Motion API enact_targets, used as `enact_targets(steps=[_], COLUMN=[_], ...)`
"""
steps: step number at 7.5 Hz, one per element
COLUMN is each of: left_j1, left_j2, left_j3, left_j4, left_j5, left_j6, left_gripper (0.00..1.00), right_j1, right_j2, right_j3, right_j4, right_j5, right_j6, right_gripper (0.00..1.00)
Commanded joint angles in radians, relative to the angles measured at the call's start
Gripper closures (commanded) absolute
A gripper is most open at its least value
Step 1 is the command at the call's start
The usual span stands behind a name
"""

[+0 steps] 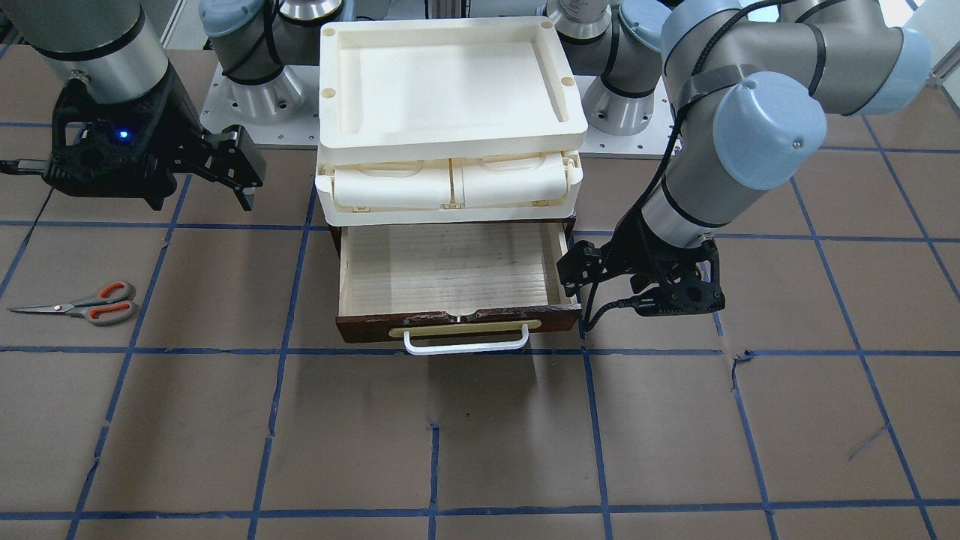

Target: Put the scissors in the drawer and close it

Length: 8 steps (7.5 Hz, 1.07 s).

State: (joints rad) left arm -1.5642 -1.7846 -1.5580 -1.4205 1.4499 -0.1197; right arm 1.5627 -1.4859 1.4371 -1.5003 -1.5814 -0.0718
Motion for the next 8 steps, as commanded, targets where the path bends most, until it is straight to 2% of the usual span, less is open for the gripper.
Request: enact_targets(steps=[1, 2, 5, 8], left_j1=[0.015, 0.030, 0.029, 0.027], left_j2=[0.048, 0.056, 0.083, 0.085], left_j3=[0.010, 0.000, -0.022, -0.024], left_j4=[0.008, 0.008, 0.002, 0.002], left_j5=[0.108, 0.112, 0.112, 0.110], left_j6=[0.002, 0.000, 0.000, 0.000], left_gripper=[0.00, 0.00, 0.00, 0.00], right_j1=[-0.067, -0.146, -0.405, -0.632], right_j2=[0.028, 0.032, 0.032, 0.076], right_j3=[0.012, 0.063, 0.329, 0.492], right_j4=[-0.008, -0.027, -0.370, -0.576], right_j5=[0.001, 0.011, 0.011, 0.011], right_j6=[-0.219, -0.370, -0.901, -1.441], right_gripper=[0.00, 0.01, 0.00, 0.00])
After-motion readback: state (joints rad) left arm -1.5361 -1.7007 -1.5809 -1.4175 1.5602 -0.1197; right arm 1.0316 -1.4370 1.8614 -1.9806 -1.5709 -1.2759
